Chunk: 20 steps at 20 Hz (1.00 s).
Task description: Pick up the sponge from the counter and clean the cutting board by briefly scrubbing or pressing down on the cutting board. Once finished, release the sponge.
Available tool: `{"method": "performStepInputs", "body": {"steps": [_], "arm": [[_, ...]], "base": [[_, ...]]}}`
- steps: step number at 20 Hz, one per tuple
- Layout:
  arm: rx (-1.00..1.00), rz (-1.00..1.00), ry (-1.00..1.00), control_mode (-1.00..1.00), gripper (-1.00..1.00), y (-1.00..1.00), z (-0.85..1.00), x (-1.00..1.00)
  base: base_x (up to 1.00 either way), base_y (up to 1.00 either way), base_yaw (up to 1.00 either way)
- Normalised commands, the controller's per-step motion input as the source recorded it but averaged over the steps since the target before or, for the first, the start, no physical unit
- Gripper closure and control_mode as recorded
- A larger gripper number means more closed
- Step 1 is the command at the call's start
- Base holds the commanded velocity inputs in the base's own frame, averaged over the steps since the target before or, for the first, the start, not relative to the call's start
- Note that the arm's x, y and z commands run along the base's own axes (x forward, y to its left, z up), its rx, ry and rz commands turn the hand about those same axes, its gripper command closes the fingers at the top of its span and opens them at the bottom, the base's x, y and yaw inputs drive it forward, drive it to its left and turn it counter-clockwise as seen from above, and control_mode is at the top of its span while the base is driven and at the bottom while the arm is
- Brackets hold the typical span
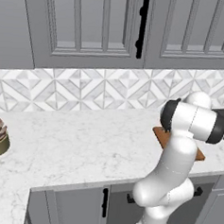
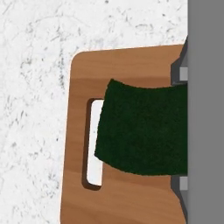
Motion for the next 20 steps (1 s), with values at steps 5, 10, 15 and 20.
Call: {"method": "performStepInputs", "body": {"steps": [5,10,15,20], "arm": [[0.0,0.0,-0.01,-1.0,1.0,0.05,-0.08,0.0],[0.0,0.0,0.0,-1.0,1.0,0.21,0.0,0.0],[0.0,0.0,0.0,-1.0,1.0,0.21,0.0,0.0],[0.0,0.0,0.0,-1.0,1.0,0.09,-0.09,0.0]], "base": [[0.0,0.0,0.0],[0.0,0.0,0.0],[0.0,0.0,0.0],[0.0,0.0,0.0]]}}
